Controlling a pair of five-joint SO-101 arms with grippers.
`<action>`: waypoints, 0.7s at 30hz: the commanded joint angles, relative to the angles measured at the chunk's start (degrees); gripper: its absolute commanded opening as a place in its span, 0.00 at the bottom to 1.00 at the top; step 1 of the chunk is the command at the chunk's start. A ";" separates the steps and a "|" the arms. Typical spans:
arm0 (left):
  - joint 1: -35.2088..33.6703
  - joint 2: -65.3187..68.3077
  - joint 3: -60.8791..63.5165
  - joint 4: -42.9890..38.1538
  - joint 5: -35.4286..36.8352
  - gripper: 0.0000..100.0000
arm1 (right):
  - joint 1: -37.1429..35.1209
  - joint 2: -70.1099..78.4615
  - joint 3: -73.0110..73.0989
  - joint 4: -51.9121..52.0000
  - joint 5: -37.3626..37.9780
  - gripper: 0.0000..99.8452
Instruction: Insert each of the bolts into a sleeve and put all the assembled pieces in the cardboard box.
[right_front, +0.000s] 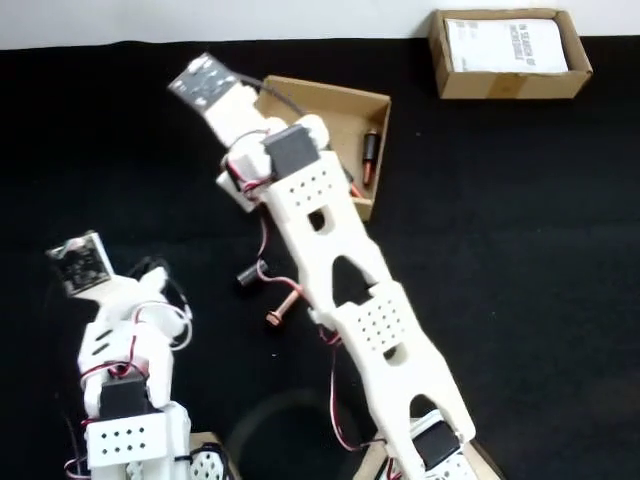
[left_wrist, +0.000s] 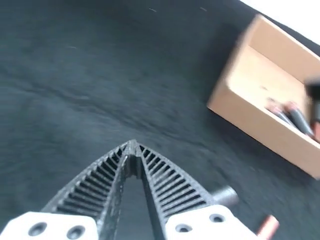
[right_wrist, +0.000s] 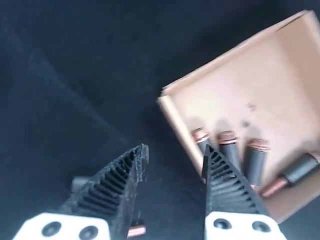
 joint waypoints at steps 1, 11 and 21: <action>-3.03 -0.66 1.45 -0.35 -0.26 0.01 | -2.15 -9.27 10.51 0.84 1.58 0.16; -3.21 -0.66 1.45 -1.05 -0.26 0.01 | -9.01 -37.05 61.76 0.75 16.35 0.16; -4.88 -0.75 1.45 -1.14 -0.18 0.01 | -7.87 -45.93 90.42 -23.34 24.00 0.16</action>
